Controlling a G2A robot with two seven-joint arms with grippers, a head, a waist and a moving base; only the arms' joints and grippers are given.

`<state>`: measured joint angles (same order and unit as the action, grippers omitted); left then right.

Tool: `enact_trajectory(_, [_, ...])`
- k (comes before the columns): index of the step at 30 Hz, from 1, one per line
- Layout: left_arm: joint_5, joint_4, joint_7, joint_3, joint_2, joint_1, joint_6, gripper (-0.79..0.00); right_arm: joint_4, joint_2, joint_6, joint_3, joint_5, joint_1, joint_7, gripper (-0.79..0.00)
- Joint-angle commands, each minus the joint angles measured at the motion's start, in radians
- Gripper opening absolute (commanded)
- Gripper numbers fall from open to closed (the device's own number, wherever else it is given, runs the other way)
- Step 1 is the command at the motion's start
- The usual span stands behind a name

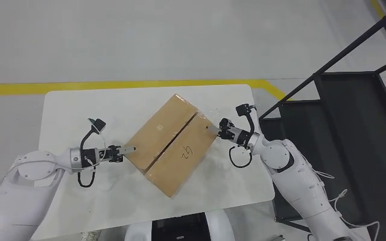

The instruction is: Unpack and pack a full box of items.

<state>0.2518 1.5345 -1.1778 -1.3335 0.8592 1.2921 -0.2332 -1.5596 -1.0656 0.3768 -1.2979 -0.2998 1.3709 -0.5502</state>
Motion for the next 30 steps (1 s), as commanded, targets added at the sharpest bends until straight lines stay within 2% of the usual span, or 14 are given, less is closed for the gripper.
enact_trajectory(1, [-0.012,-0.018,0.026,0.003,0.002,-0.012,0.002,0.0,-0.008,0.002,-0.001,-0.003,0.008,0.005,-0.029,0.0])
enact_trajectory(7, [-0.019,-0.051,0.135,0.001,0.009,-0.038,0.007,0.0,-0.072,0.009,-0.014,-0.016,0.043,0.039,-0.103,0.0])
enact_trajectory(14, [-0.013,-0.059,0.162,0.015,0.016,-0.071,-0.006,0.0,-0.14,0.016,-0.02,-0.012,0.046,0.076,-0.167,0.0])
enact_trajectory(21, [-0.123,-0.066,0.299,-0.009,0.015,-0.08,0.007,0.0,-0.174,0.02,-0.039,-0.002,0.034,0.096,-0.205,0.0])
enact_trajectory(24, [-0.157,-0.052,0.274,-0.052,0.004,-0.052,0.029,0.0,-0.189,0.022,-0.046,-0.001,0.036,0.104,-0.225,0.0])
enact_trajectory(30, [-0.131,0.043,0.118,-0.173,-0.025,0.072,0.093,0.0,-0.204,0.027,-0.053,-0.005,0.039,0.111,-0.244,0.0])
